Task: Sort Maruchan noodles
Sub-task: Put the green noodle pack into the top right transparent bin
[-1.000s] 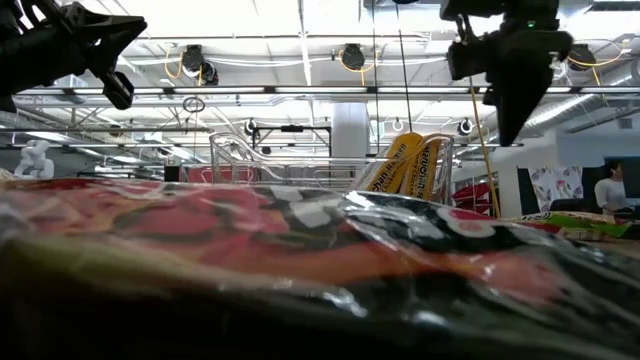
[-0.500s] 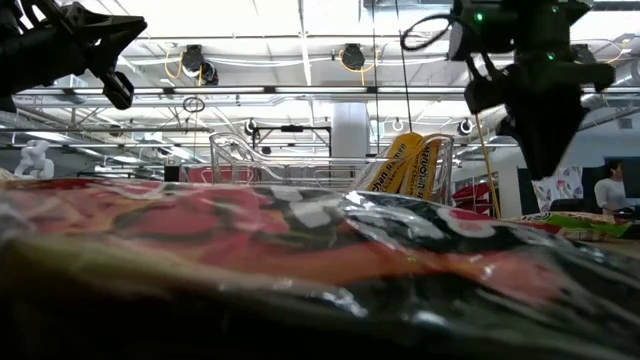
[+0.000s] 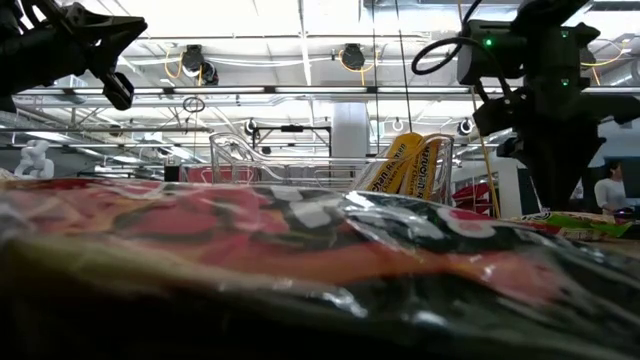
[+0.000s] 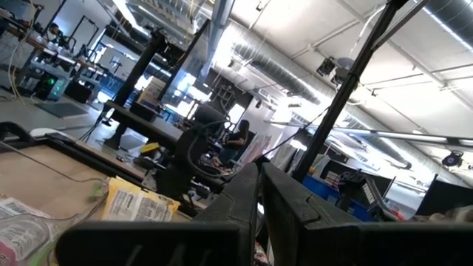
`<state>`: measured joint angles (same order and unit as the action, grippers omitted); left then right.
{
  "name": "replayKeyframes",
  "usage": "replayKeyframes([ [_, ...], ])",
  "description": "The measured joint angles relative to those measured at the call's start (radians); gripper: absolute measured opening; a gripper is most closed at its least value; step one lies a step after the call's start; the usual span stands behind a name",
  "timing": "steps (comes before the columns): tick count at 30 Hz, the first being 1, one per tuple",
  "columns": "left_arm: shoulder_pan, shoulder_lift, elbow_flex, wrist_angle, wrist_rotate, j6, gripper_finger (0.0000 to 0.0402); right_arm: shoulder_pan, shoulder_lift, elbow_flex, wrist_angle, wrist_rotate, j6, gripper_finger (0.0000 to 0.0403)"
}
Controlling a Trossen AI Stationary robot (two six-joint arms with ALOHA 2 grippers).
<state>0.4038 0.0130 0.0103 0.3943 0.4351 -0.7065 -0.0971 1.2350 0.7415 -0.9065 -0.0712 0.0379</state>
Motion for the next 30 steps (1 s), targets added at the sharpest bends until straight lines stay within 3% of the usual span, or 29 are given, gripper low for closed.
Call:
replayKeyframes([
  [11,0.0,0.0,0.0,0.0,0.0,0.024,0.0026,0.0,0.004,0.0,-0.003,-0.003,0.002,0.0098],
  [17,0.0,0.0,0.0,0.0,0.0,0.028,0.0026,0.0,0.083,0.001,-0.003,-0.003,0.002,0.0098],
  [23,0.0,0.0,0.0,0.0,0.0,0.017,0.0026,0.0,0.173,0.002,-0.016,0.093,0.038,0.0098],
  [30,0.0,0.0,0.0,0.0,0.0,0.017,0.0026,0.0,0.187,0.005,-0.018,0.102,0.04,0.0098],
])
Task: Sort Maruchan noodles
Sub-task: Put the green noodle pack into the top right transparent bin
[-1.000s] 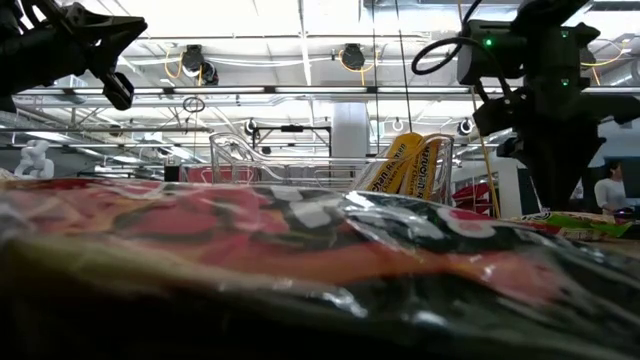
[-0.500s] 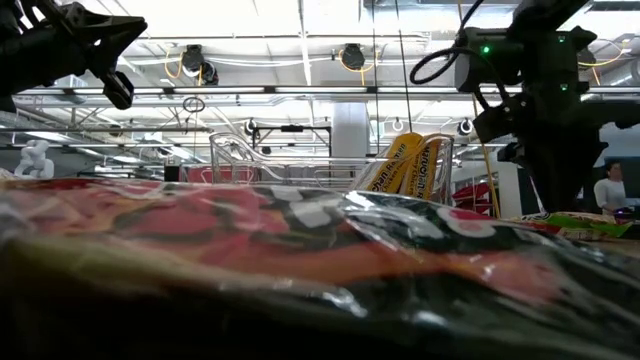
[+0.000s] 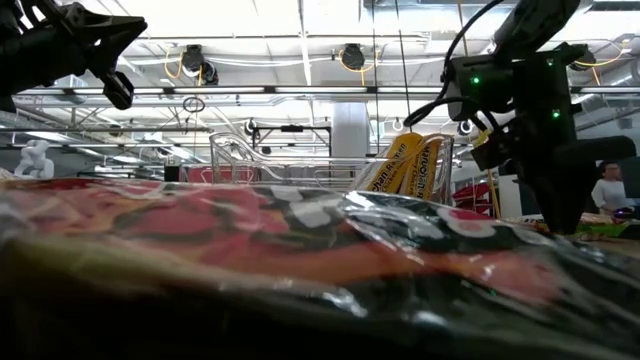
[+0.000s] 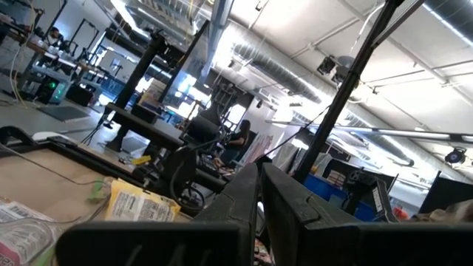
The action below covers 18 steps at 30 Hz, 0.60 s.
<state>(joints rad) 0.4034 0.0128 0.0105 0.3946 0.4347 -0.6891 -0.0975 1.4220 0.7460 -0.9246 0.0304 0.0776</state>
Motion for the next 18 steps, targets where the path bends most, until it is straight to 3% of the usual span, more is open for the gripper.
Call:
replayKeyframes([
  [4,0.0,0.0,0.0,0.0,0.0,0.0,0.0026,0.0,-0.009,0.0,0.0,0.02,-0.002,0.0098],
  [12,0.0,0.0,0.0,0.0,-0.001,0.0,0.0026,0.0,-0.008,0.019,-0.027,0.226,-0.073,0.0098],
  [18,0.0,0.0,0.0,0.0,-0.001,-0.005,0.0026,-0.001,-0.008,0.006,-0.026,0.26,-0.124,0.0098],
])
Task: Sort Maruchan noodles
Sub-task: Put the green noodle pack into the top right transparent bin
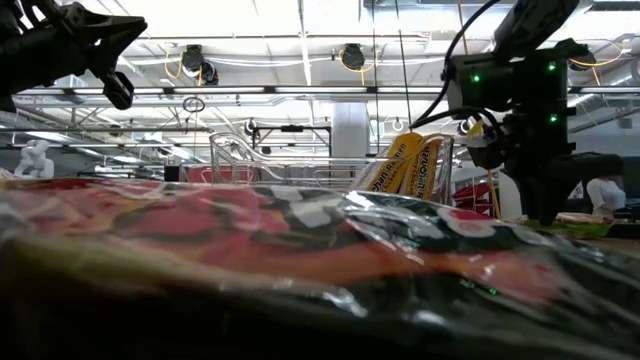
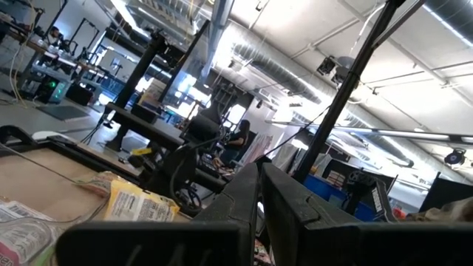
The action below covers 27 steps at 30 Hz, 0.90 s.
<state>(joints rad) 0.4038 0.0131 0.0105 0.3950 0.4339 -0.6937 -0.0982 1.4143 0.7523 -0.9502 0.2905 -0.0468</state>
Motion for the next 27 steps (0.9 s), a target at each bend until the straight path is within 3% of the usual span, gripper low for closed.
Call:
replayKeyframes([
  [10,0.0,0.0,0.0,0.0,-0.012,0.006,0.0026,0.0,0.003,-0.004,0.011,-0.002,-0.003,0.0098],
  [22,0.0,0.0,0.0,0.005,-0.018,-0.018,0.0026,-0.075,0.117,-0.004,0.012,-0.003,-0.006,0.0097],
  [27,0.0,0.0,0.0,0.005,-0.018,-0.021,0.0026,-0.114,0.118,-0.004,0.01,-0.012,-0.006,0.0066],
])
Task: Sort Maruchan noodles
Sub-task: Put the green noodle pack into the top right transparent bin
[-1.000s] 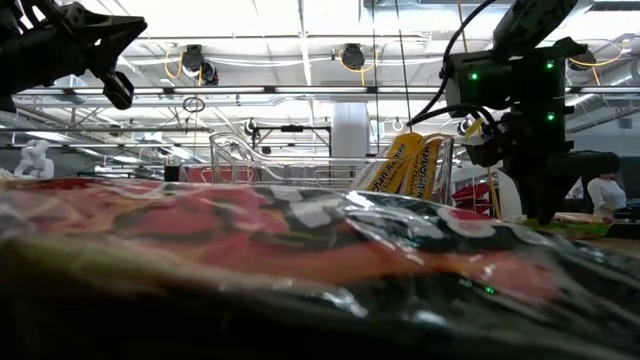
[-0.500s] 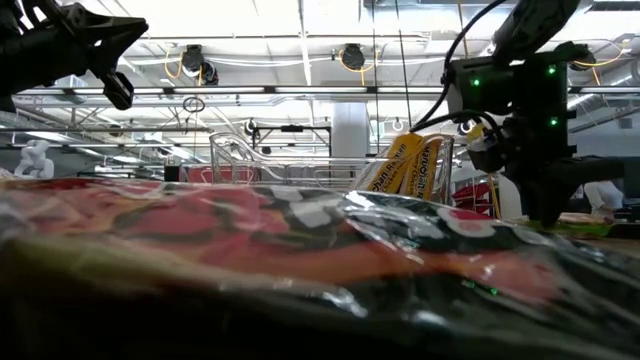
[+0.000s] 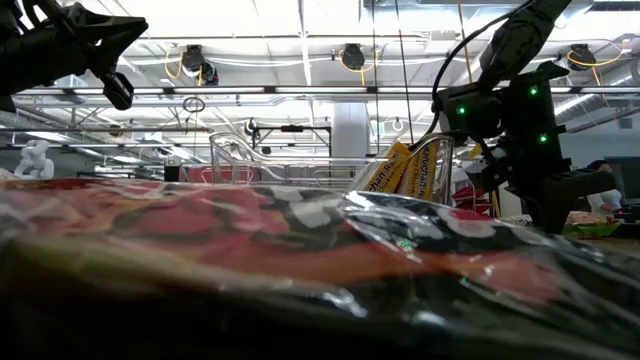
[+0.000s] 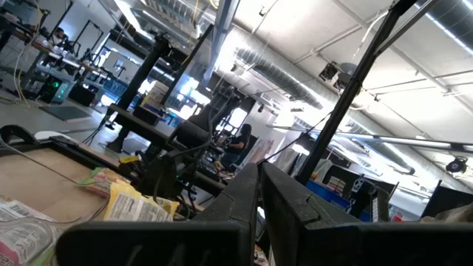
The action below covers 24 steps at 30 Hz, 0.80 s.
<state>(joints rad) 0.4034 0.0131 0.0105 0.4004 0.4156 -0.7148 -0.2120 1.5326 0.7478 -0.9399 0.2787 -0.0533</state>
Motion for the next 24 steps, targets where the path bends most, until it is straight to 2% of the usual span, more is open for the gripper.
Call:
replayKeyframes([
  [3,0.0,0.0,0.0,0.001,-0.001,-0.001,0.0026,-0.017,0.001,-0.002,-0.001,0.001,-0.001,0.0022],
  [5,0.0,0.0,0.0,0.001,-0.007,-0.001,0.0026,-0.026,0.002,-0.002,-0.001,0.007,-0.002,0.0007],
  [15,0.0,0.0,0.0,0.002,-0.007,0.0,0.0026,-0.055,-0.012,0.047,-0.086,0.009,-0.02,0.0],
  [21,0.0,0.0,0.0,0.002,-0.008,0.0,0.0026,-0.056,-0.092,0.086,-0.146,0.015,0.015,0.0],
  [24,0.0,0.0,0.0,0.002,-0.008,0.0,0.0026,-0.056,-0.139,0.104,-0.193,0.06,0.064,0.0],
])
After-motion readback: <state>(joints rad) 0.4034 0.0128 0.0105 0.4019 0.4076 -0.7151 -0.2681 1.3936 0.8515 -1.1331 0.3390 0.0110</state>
